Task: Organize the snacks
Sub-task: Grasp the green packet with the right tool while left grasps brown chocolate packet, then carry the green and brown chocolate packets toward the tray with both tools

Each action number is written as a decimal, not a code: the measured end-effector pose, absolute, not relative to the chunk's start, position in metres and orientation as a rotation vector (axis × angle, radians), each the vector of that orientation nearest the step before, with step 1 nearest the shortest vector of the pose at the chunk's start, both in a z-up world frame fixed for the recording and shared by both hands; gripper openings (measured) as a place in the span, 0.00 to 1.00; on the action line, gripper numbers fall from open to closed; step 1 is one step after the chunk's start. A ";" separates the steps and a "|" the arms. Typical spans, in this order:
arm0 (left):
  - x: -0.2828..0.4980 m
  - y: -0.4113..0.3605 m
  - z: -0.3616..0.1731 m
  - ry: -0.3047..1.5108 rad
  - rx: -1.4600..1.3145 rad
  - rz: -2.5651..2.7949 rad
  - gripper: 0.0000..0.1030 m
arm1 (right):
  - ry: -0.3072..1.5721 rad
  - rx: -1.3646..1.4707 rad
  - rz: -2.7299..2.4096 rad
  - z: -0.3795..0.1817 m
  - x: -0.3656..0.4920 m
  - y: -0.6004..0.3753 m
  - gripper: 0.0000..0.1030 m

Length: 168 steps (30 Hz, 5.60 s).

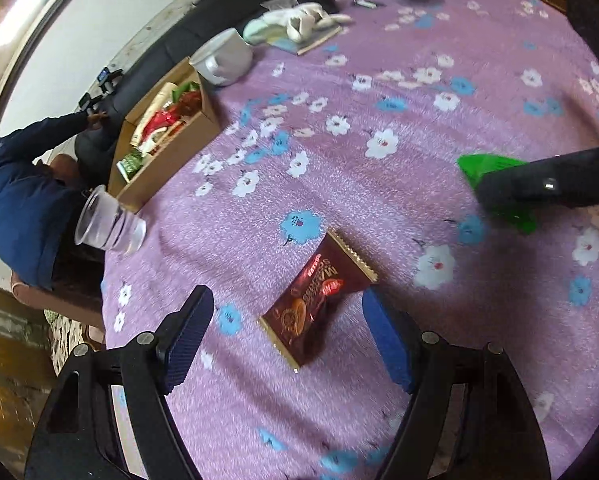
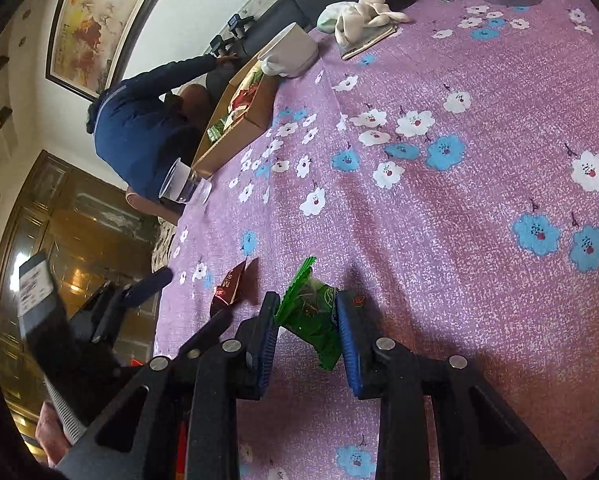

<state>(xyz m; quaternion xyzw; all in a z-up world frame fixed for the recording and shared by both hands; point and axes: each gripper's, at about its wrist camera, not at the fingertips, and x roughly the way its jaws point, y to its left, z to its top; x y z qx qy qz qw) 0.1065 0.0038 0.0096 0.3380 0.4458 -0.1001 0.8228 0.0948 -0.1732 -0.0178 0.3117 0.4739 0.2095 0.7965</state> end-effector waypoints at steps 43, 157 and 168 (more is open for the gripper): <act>0.078 0.032 0.022 0.994 0.105 -0.316 0.14 | 0.970 0.743 0.481 -0.010 0.091 -0.187 0.28; -0.034 0.058 0.104 0.716 0.033 -0.285 0.24 | 0.878 0.823 0.675 0.010 0.085 -0.174 0.28; -0.092 0.114 0.120 0.626 -0.074 -0.181 0.25 | 0.810 0.772 0.730 0.023 0.073 -0.162 0.28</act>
